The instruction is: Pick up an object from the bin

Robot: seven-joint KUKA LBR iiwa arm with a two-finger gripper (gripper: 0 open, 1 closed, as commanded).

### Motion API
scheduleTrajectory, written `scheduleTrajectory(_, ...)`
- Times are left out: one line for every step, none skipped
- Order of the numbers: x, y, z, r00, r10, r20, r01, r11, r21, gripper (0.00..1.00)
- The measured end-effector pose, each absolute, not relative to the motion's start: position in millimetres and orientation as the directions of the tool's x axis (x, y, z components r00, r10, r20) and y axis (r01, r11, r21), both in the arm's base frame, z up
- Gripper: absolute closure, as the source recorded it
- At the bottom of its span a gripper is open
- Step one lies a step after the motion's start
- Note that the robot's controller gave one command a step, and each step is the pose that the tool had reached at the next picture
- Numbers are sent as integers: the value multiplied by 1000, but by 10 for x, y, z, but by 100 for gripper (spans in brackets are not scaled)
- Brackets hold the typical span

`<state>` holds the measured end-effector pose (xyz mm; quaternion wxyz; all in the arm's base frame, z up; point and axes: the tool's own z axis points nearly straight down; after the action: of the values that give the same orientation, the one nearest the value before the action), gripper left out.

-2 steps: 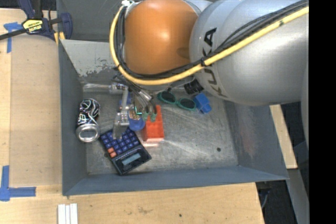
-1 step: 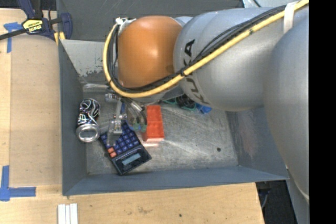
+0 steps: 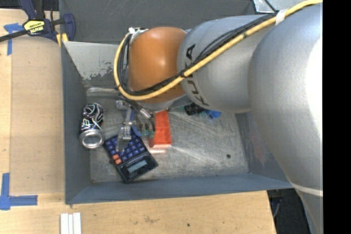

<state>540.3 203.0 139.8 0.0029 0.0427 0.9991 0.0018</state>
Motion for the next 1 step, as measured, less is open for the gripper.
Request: scheduleTrajectory(5471,1954,1245,-995,96,-3,96,995,2,0)
